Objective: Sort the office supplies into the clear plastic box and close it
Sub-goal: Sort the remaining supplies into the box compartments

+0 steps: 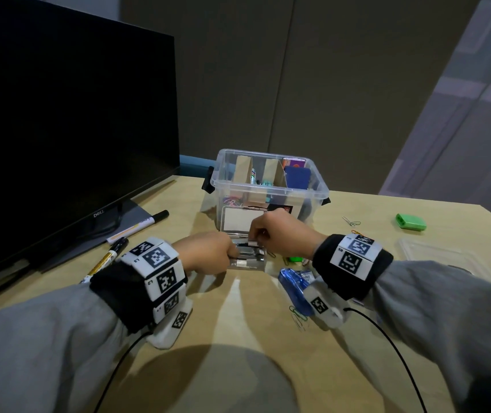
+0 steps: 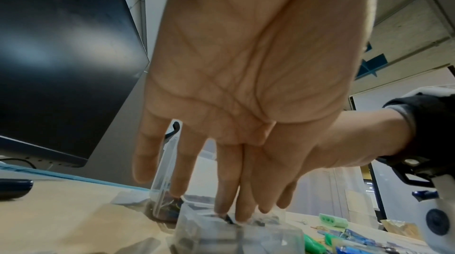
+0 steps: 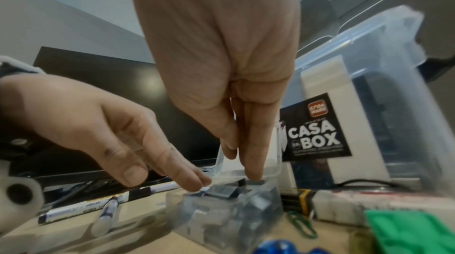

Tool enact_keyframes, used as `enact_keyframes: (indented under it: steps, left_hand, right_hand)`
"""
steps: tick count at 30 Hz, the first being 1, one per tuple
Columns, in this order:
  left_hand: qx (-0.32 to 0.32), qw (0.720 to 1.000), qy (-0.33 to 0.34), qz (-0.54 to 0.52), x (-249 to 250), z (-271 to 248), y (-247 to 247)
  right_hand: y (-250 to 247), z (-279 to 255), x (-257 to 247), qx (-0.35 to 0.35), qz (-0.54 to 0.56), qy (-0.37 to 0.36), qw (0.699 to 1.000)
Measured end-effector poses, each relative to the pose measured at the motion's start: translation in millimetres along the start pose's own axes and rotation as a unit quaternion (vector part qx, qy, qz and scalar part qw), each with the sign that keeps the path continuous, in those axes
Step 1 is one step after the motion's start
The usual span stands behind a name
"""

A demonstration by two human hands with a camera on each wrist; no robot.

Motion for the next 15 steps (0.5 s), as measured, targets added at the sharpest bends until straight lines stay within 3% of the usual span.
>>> enact_keyframes:
  steps: [5, 10, 15]
  left_hand:
    - [0.099, 0.99, 0.026, -0.096, 15.3, -3.8, -23.0]
    - [0.24, 0.949, 0.112, -0.172, 46.7, -2.8, -50.1]
    - [0.344, 0.919, 0.176, -0.075, 85.2, 17.0, -65.2]
  right_hand:
    - [-19.7, -20.6, 18.5, 0.026, -0.008, 0.022, 0.999]
    - [-44.5, -60.5, 49.4, 0.046, -0.047, 0.081, 0.994]
    - [-61.6, -109.3, 106.7, -0.031, -0.078, 0.227, 0.97]
Point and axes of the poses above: each hand's wrist, its own z-axis towards the middle knuckle, its own y-axis out of the palm, x = y × z, the point moved 5 cm from there along z, towards the middle knuckle, and after that the axes turned 9 degrees about -y, right-handed, at the moved point
